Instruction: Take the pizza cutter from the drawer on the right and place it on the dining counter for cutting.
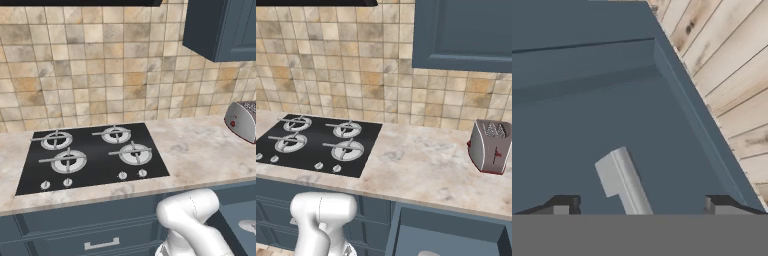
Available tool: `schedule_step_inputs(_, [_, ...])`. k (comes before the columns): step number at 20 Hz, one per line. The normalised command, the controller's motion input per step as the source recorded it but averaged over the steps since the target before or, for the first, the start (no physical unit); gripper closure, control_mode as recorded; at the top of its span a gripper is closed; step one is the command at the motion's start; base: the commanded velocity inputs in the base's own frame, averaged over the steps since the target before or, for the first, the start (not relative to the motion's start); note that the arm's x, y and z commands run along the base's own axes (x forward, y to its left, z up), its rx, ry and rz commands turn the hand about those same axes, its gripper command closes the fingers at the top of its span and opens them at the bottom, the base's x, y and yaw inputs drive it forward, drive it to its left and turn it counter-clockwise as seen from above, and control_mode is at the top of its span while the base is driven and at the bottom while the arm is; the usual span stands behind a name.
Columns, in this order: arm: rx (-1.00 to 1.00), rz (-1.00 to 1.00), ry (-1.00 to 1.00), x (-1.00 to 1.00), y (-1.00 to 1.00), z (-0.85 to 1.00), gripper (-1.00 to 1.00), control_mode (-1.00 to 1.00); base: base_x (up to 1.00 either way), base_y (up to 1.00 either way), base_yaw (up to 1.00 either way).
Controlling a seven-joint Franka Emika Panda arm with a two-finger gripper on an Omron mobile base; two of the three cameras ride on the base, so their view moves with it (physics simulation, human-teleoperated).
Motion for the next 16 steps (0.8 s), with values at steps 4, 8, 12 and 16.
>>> schedule_step_inputs(4, [0.00,0.00,0.03,-0.82,-0.15,0.94,-1.00,-1.00,0.00,0.00,0.00])
schedule_step_inputs(8, [0.00,0.00,0.03,-0.76,0.00,1.00,-1.00,-1.00,0.00,0.00,0.00])
schedule_step_inputs(12, [0.00,0.00,0.00,-0.07,0.15,1.00,-1.00,-1.00,0.00,0.00,0.00])
schedule_step_inputs(16, [0.00,0.00,0.00,0.07,0.30,1.00,-1.00,-1.00,0.00,0.00,0.00])
